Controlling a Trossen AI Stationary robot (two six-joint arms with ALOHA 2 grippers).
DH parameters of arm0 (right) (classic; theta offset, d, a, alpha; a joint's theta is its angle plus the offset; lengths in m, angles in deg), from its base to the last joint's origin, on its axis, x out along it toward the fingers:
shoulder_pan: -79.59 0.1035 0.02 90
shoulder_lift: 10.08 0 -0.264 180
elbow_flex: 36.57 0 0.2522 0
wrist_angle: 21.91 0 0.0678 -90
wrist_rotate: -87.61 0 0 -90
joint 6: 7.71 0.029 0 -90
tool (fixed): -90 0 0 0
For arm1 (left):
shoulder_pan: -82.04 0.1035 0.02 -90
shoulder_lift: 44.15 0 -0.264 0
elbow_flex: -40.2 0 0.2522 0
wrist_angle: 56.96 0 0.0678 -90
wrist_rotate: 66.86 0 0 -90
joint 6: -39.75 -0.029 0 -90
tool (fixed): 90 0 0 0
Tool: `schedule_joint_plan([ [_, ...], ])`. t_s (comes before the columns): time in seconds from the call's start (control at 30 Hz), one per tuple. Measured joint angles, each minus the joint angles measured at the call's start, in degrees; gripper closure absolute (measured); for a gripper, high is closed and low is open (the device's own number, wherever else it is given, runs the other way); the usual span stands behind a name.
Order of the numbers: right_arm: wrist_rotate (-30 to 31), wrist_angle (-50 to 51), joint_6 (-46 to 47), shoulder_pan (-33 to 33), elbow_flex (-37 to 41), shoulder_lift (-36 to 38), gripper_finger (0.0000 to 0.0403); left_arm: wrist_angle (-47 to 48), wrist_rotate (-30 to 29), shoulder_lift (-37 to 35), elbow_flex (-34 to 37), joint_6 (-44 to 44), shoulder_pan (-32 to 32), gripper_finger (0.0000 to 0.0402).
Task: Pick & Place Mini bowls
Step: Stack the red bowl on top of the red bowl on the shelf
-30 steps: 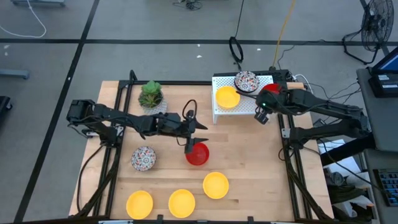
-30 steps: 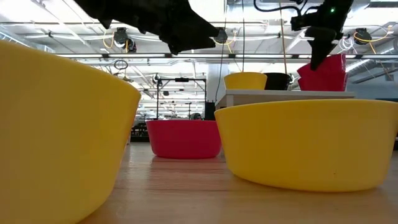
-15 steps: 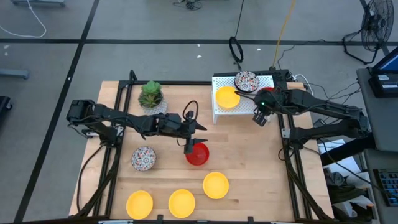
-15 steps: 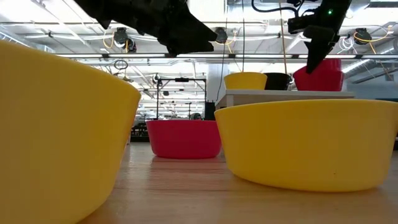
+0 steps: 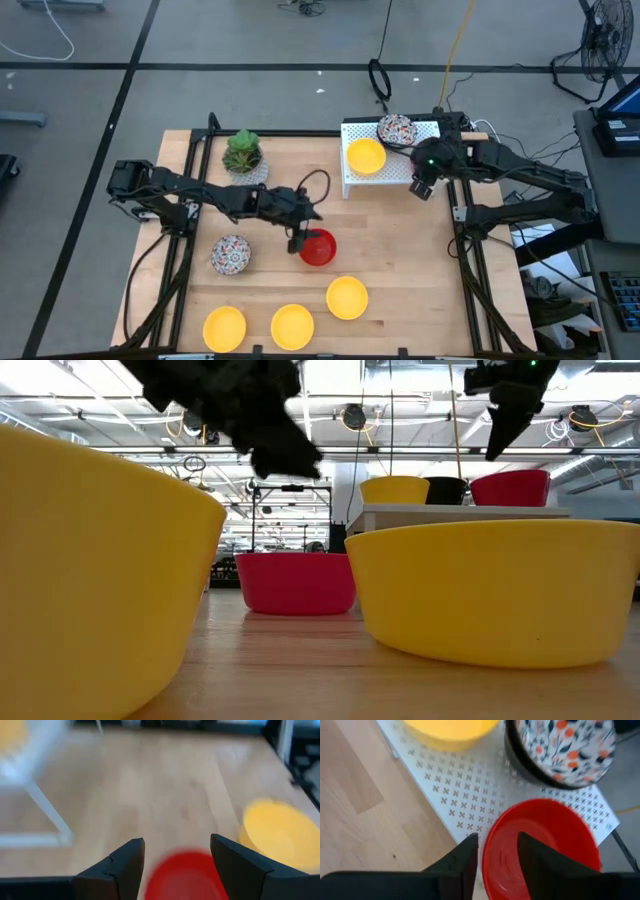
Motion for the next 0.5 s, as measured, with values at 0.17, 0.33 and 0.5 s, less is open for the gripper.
schedule_joint_plan([
  [0.17,-5.6,-2.8,-3.6,0.0,-1.4,0.6,0.0257,9.8,4.5,0.0,0.0,-0.9,-2.6,0.0172],
  [0.33,-15.5,-8.0,-8.1,0.0,-1.4,0.7,0.0263,13.9,4.4,0.0,0.0,-5.9,-5.6,0.0172],
  [0.5,-16.5,-11.5,-9.0,0.0,-1.4,0.7,0.0267,14.1,4.1,2.4,0.0,-6.2,-6.5,0.0172],
])
